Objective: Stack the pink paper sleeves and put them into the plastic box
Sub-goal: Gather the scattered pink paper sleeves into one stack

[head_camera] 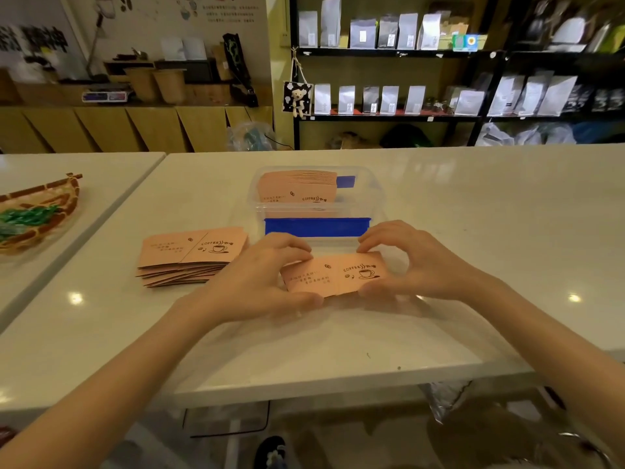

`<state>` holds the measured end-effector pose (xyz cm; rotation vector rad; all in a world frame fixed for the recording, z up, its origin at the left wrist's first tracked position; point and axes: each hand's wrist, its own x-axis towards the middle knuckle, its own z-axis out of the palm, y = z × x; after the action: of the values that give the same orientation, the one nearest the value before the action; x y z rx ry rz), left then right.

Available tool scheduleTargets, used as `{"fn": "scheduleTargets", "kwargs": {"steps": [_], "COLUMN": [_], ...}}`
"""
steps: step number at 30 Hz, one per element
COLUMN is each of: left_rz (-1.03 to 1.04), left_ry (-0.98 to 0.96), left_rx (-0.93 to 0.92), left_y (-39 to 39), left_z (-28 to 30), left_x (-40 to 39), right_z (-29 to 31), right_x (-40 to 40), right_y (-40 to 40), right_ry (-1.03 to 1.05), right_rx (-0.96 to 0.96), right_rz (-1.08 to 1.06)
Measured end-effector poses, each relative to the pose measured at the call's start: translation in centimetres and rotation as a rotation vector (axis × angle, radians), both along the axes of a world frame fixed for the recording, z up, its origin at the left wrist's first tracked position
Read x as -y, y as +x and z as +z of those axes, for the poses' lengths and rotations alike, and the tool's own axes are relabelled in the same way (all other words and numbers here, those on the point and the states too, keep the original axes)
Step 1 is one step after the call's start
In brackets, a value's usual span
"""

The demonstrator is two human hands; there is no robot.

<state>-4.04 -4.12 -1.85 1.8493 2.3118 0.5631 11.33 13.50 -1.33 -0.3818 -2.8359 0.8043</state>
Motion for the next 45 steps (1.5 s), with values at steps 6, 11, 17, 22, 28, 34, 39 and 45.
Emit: {"fn": "scheduleTargets", "kwargs": {"steps": [6,11,17,22,28,34,39,45], "left_rz": [0.023,0.101,0.230,0.268,0.264,0.228,0.275,0.230], "left_ry": [0.160,0.207,0.154,0.094,-0.007,-0.092,-0.155,-0.517], "left_rx": [-0.002,-0.061,0.047,0.108,0.161,0.224,0.307,0.360], "left_y": [-2.1,-4.9,-8.5,-11.2,-13.3,-14.4,-15.8,-17.8], "left_z": [2.6,4.1,5.1,3.9,2.3,1.6,3.0,4.3], "left_x": [2.0,4.5,7.8,9.9,11.0,10.7,9.3,7.1], "right_z": [3.1,4.5,4.5,3.8,2.8,2.9,5.2,6.2], "right_x": [1.8,3.7,6.0,7.5,8.5,8.1,7.0,7.6], "right_y": [-1.9,-5.5,-10.9,-14.3,-15.9,-16.6,-18.3,-21.9], "right_ry": [0.075,0.178,0.351,0.414,0.458,0.461,0.224,0.198], "right_rx": [-0.109,-0.179,-0.181,-0.116,-0.037,0.076,0.243,0.606], "right_rz": [0.036,0.110,0.194,0.256,0.300,0.332,0.346,0.483]}}
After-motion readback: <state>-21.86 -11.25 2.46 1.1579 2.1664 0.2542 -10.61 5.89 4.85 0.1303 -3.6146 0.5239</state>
